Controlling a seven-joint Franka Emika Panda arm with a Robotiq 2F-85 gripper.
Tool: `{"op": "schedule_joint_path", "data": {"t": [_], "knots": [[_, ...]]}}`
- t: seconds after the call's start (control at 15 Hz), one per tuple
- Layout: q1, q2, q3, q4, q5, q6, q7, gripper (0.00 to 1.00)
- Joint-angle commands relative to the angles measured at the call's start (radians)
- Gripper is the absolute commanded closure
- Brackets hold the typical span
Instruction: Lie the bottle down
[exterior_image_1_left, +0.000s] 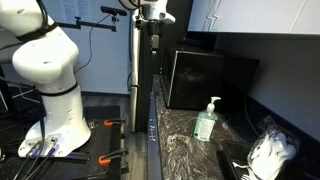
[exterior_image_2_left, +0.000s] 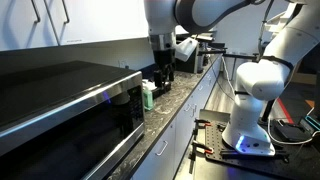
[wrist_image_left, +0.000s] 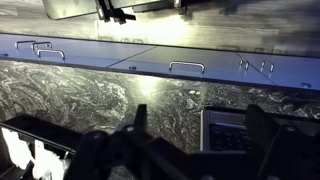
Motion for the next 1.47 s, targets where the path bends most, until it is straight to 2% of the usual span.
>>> {"op": "schedule_joint_path", "data": {"t": [0.0, 0.6, 1.07, 1.4], "knots": [[0.030, 0.006, -0.026, 0.001, -0.013, -0.002, 0.012, 0.00], [0.024, -0.013, -0.035, -0.006, -0.021, -0.009, 0.033, 0.00], [0.001, -0.119, -0.100, -0.081, -0.004, -0.014, 0.106, 0.00], [-0.041, -0.226, -0.155, -0.162, 0.002, -0.005, 0.155, 0.00]]}}
